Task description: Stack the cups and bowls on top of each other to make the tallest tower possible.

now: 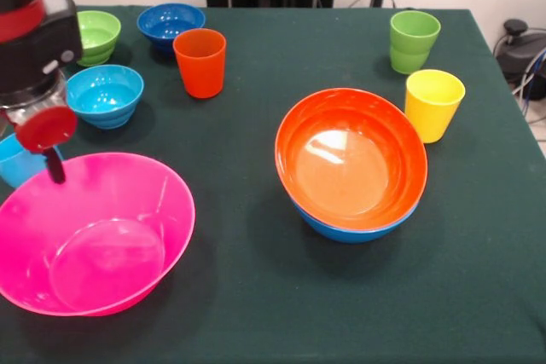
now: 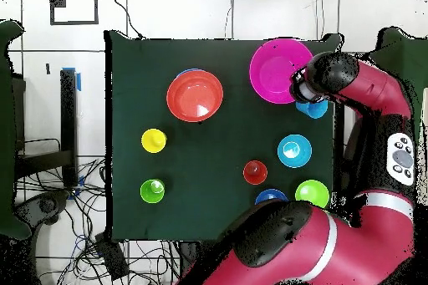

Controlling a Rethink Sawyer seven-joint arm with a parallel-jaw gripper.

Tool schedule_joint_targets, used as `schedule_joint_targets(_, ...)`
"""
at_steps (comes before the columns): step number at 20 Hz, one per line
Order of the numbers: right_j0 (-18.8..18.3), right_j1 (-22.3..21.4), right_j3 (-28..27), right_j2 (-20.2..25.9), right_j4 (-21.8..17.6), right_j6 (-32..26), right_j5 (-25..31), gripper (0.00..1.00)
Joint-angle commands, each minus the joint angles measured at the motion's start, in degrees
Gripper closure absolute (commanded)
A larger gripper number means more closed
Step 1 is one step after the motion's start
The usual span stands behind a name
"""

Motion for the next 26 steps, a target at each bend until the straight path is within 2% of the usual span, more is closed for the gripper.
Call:
schedule_joint_targets(1,1.39,-0.34,0.5,5.17,-2.21,-12.33,3.98,0.0)
schedule_joint_targets(16,0.12,1.33,-0.77,5.89,-3.59,-14.91,2.26,0.0)
schedule_joint_targets(26,-0.36,7.26,-4.92,5.98,-6.72,-15.39,-4.92,0.0)
